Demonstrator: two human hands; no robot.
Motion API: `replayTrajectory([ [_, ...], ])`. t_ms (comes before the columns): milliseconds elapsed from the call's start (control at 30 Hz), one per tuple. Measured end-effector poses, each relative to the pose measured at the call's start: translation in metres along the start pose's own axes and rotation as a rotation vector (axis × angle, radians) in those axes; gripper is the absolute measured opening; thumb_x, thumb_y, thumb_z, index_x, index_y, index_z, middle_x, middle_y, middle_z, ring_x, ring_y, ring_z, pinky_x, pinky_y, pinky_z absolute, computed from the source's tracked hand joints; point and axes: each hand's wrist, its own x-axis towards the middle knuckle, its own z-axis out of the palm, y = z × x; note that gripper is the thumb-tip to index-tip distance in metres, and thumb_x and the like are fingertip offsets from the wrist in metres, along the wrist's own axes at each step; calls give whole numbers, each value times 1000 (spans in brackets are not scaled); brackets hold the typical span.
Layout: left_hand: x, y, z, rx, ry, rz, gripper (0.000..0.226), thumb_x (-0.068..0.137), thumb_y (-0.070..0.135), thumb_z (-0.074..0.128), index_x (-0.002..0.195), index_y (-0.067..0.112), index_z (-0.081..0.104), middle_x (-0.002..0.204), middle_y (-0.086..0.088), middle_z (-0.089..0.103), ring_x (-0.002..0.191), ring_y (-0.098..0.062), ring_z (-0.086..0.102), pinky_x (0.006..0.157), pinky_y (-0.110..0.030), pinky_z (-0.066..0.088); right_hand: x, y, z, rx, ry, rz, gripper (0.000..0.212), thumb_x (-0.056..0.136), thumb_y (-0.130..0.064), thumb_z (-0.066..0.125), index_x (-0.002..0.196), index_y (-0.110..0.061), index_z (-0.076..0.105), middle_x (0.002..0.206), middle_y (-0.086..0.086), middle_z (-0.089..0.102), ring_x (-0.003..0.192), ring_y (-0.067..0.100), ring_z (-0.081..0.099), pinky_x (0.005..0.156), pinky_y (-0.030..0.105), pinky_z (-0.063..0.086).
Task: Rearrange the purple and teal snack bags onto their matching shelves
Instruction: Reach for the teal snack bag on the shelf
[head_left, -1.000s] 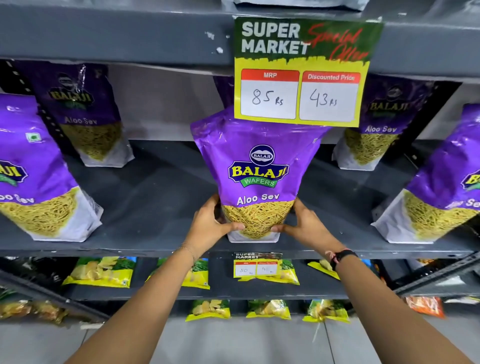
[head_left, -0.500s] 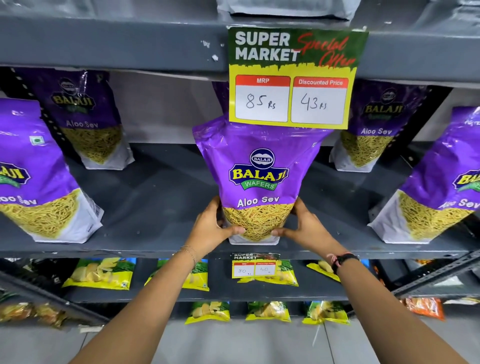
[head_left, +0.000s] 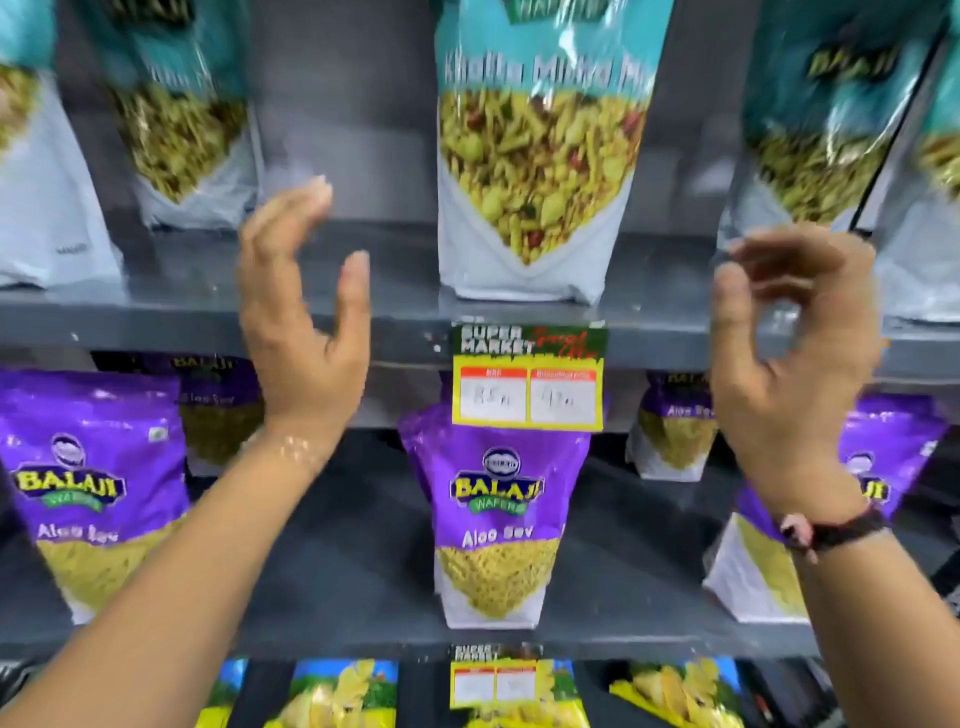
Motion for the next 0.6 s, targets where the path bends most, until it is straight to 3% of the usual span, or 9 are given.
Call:
replayTrajectory([
  [67,41,-1,17,-29,-77,-143,39,85,28,52,119,13,42,116,7,43,111,-10,44,97,-23,36,41,5,11,19,-55,99,26,87,-23,51,109,-9,47,102,0,49,91,21,53,77,26,43],
  [133,63,-7,36,-122,-270,-436,57,78,36,60,125,14,34,119,3,43,115,-11,41,93,-12,32,66,21,26,44,-264,331,46,84,-29,57,122,-9,40,113,0,44,103,16,47,85,25,40],
  [167,66,-14,45,-174,-384,-591,68,75,37,63,129,14,27,125,-2,42,121,-15,39,96,-14,30,73,28,33,93,-422,482,56,82,-35,59,127,-9,36,119,0,43,108,13,45,89,26,39],
  [233,62,-26,54,-247,-622,-809,91,68,38,67,137,14,13,141,-10,35,130,-22,33,110,-31,27,74,39,43,246,-730,676,72,73,-45,61,130,-10,34,133,2,45,119,13,44,98,30,38],
  [300,57,-32,56,-321,-807,-866,107,54,43,71,138,14,11,145,-10,32,130,-22,34,112,-39,28,66,46,52,392,-868,686,73,65,-42,65,127,-12,41,133,8,52,117,15,50,102,33,39],
  [400,52,-36,58,-386,-963,-799,85,54,37,74,126,17,34,132,0,48,110,-4,50,90,-12,43,55,51,58,450,-857,726,75,59,-37,70,125,-14,42,128,5,56,112,12,54,98,29,42],
  [433,51,-35,59,-386,-973,-788,73,59,30,74,122,18,39,125,2,52,103,1,51,80,-5,44,54,53,59,460,-846,730,72,61,-34,71,124,-14,42,127,4,56,111,11,55,96,27,44],
  [500,52,-36,59,-403,-928,-815,60,66,18,72,118,17,43,116,0,56,96,0,53,71,-5,46,53,55,60,486,-840,723,65,66,-27,71,123,-16,42,125,3,57,109,8,55,91,21,48],
  [600,52,-35,57,-420,-856,-847,61,64,14,74,116,13,43,112,-3,58,99,-11,56,81,-17,48,52,55,58,503,-826,704,74,57,-34,72,122,-17,42,123,1,58,109,7,56,92,21,47],
])
